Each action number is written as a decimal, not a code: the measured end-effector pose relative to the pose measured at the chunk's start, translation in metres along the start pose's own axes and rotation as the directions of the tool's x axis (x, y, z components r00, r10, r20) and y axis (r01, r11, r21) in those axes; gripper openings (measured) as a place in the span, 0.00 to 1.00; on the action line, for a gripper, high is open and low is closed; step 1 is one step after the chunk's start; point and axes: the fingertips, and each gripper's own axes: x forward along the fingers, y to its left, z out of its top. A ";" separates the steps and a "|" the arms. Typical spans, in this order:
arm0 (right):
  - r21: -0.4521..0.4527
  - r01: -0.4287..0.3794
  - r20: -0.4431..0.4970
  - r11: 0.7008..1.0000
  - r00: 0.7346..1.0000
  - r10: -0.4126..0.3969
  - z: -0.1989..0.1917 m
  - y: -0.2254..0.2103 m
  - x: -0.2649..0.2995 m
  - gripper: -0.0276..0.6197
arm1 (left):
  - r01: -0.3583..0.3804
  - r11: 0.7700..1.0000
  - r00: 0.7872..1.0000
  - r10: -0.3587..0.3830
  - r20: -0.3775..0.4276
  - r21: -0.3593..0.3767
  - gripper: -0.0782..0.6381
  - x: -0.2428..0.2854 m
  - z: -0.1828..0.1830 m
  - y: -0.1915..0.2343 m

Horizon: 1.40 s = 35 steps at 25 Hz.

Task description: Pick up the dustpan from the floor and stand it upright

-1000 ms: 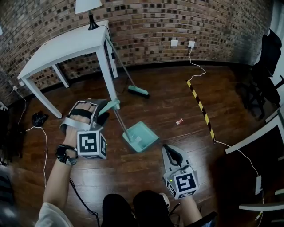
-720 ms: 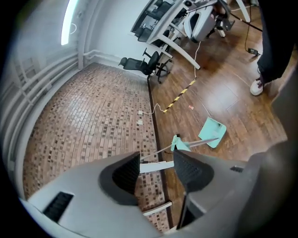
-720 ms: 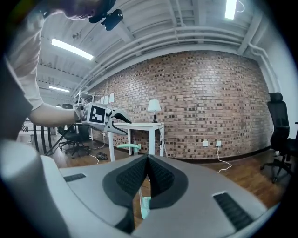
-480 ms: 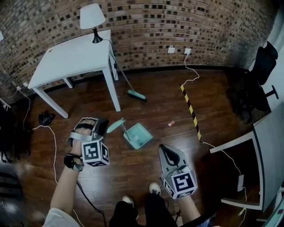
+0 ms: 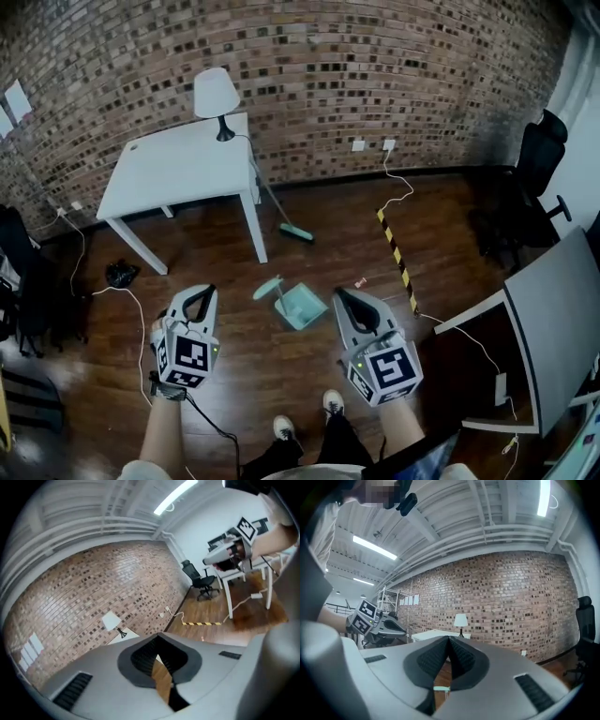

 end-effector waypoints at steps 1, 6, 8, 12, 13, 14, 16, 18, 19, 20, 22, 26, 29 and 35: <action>0.000 -0.002 0.013 1.000 1.000 0.002 0.011 0.005 -0.001 0.04 | -0.013 0.999 0.999 0.015 0.036 -0.052 0.14 -0.015 0.010 0.007; 0.052 -0.006 0.049 0.999 0.999 0.004 0.045 0.029 -0.003 0.04 | -0.005 0.912 0.970 0.104 0.218 -0.410 0.14 -0.071 0.017 0.036; 0.073 -0.005 0.058 0.997 0.998 0.001 0.048 0.037 -0.008 0.04 | -0.001 0.871 0.962 0.134 0.236 -0.491 0.14 -0.082 0.010 0.041; 0.058 -0.039 0.097 0.998 0.995 0.033 0.055 0.050 -0.025 0.04 | 0.045 0.828 0.943 0.149 0.296 -0.559 0.14 -0.099 0.014 0.034; 0.056 -0.052 0.096 0.997 0.994 0.047 0.054 0.052 -0.030 0.05 | 0.036 0.829 0.938 0.164 0.305 -0.558 0.13 -0.105 0.017 0.032; 0.055 -0.060 0.088 0.997 0.995 0.055 0.052 0.054 -0.034 0.06 | 0.022 0.831 0.934 0.181 0.307 -0.557 0.13 -0.112 0.020 0.029; 0.055 -0.041 0.079 0.998 0.996 0.036 0.049 0.050 -0.042 0.06 | -0.006 0.832 0.927 0.213 0.309 -0.555 0.13 -0.123 0.024 0.025; 0.054 0.004 0.102 0.999 0.995 -0.009 0.051 0.042 -0.049 0.06 | -0.021 0.829 0.919 0.235 0.315 -0.558 0.13 -0.128 0.028 0.021; 0.051 0.013 0.114 0.999 0.993 -0.019 0.052 0.040 -0.051 0.06 | -0.024 0.828 0.916 0.242 0.319 -0.560 0.13 -0.128 0.030 0.019; 0.050 0.006 0.120 0.999 0.993 -0.012 0.052 0.041 -0.053 0.06 | -0.024 0.828 0.913 0.246 0.325 -0.560 0.13 -0.129 0.033 0.018; 0.043 -0.037 0.121 0.998 0.992 0.032 0.054 0.043 -0.054 0.06 | -0.022 0.833 0.905 0.251 0.343 -0.553 0.13 -0.133 0.045 0.017; 0.049 -0.063 0.154 0.997 0.987 0.055 0.069 0.038 -0.059 0.06 | -0.018 0.849 0.886 0.259 0.385 -0.529 0.13 -0.146 0.065 0.010; 0.065 -0.067 0.159 0.996 0.986 0.056 0.070 0.041 -0.061 0.06 | -0.012 0.849 0.868 0.272 0.416 -0.529 0.13 -0.157 0.067 0.004; 0.078 -0.032 0.123 0.996 0.992 0.022 0.059 0.051 -0.072 0.06 | -0.022 0.880 0.877 0.245 0.413 -0.475 0.13 -0.174 0.058 -0.007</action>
